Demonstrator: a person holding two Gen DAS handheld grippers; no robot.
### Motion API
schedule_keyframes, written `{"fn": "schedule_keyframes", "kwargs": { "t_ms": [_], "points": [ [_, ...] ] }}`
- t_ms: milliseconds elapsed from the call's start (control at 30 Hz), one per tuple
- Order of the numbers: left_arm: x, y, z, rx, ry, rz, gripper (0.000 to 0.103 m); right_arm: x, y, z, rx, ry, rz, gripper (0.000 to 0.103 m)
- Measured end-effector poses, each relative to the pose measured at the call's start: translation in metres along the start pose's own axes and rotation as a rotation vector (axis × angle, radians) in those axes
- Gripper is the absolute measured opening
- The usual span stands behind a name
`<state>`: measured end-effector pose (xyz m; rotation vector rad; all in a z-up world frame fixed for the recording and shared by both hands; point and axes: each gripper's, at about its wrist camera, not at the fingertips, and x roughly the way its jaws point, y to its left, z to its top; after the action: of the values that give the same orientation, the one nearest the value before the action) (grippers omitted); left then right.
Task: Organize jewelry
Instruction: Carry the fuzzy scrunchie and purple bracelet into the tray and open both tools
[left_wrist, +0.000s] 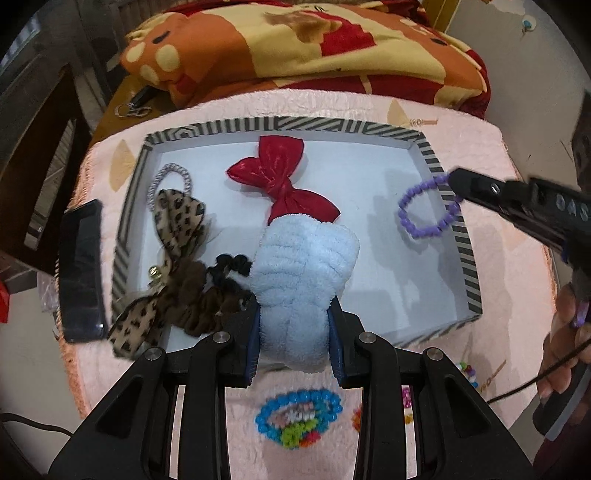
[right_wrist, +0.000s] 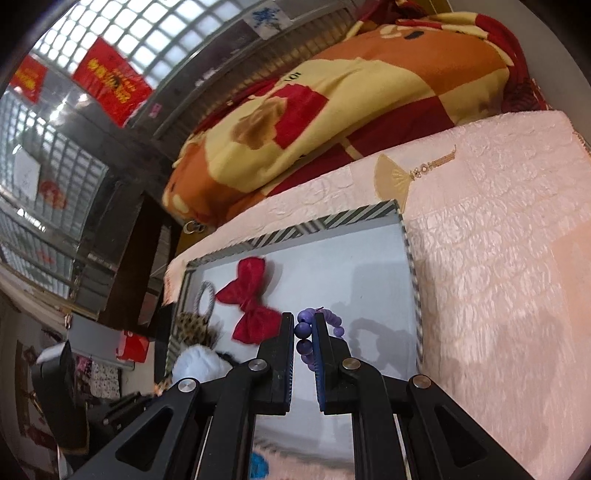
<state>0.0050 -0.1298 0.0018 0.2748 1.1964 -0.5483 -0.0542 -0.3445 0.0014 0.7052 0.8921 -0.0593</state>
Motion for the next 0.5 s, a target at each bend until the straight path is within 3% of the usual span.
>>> {"fn": "schedule_keyframes", "kwargs": {
  "t_ms": [333,500],
  "points": [
    [0.039,0.010,0.010,-0.009,0.078,-0.027,0.029,0.065,0.013,0.027,-0.013,0.078,-0.015,0.009],
    [0.045,0.012,0.013,-0.009,0.079,-0.027,0.030,0.099,0.019,0.037,-0.019,0.124,-0.021,0.009]
  ]
}}
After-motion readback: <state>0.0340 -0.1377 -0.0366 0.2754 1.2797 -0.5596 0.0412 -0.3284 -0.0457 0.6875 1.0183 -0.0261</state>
